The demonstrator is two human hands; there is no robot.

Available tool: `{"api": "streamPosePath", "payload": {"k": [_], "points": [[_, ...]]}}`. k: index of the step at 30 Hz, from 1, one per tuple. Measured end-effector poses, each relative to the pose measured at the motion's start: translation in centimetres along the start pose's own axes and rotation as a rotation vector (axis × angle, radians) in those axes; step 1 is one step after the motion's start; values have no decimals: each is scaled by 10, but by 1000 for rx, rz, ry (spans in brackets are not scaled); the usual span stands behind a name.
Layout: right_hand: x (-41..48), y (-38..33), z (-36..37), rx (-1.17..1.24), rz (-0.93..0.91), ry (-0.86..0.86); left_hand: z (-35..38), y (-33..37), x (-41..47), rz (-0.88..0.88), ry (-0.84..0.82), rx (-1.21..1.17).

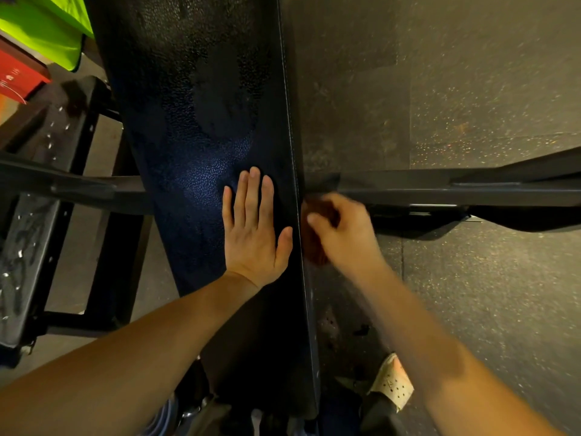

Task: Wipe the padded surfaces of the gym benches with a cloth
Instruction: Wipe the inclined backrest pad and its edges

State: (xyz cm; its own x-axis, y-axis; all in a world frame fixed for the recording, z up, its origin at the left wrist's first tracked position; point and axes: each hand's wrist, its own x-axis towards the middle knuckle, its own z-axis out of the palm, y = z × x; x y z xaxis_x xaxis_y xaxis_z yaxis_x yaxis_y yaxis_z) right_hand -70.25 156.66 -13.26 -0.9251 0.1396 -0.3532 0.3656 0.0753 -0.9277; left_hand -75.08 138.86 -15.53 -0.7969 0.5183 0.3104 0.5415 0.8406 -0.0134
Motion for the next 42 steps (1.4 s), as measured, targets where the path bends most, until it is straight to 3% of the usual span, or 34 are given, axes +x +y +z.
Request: {"api": "streamPosePath", "payload": {"k": [3,6,8,15,20,22,27,29,32,33,36,39,42], "points": [[-8,12,8,6,-19,26,0,0,-1,0,-7,-2],[-64,80,25,-138,277,-229,0,1,-1,0,3,4],[-81,101,26,-237,362,-343,0,1,-2,-1,1,3],[-30,49,14,53,157,-79,0,1,-1,4,9,3],[-84,107,29,-284,394,-405,1,0,-2,-5,-1,8],[-69,98,24,-251,351,-358,1,0,-2,-6,0,8],[-23,42,12,23,107,-47,1,0,-2,-1,-4,10],[-39,67,21,-22,210,-113,1,0,-2,0,-2,5],[-82,120,34,-299,402,-389,0,1,-1,-7,4,-3],[-84,124,34,-334,411,-409,1,1,-2,-6,6,-5],[-52,88,24,-147,290,-227,1,1,-1,-3,7,3],[-17,30,9,8,36,-44,1,1,-2,8,2,11],[-30,53,17,-4,109,-90,1,1,-1,1,-4,22]]}}
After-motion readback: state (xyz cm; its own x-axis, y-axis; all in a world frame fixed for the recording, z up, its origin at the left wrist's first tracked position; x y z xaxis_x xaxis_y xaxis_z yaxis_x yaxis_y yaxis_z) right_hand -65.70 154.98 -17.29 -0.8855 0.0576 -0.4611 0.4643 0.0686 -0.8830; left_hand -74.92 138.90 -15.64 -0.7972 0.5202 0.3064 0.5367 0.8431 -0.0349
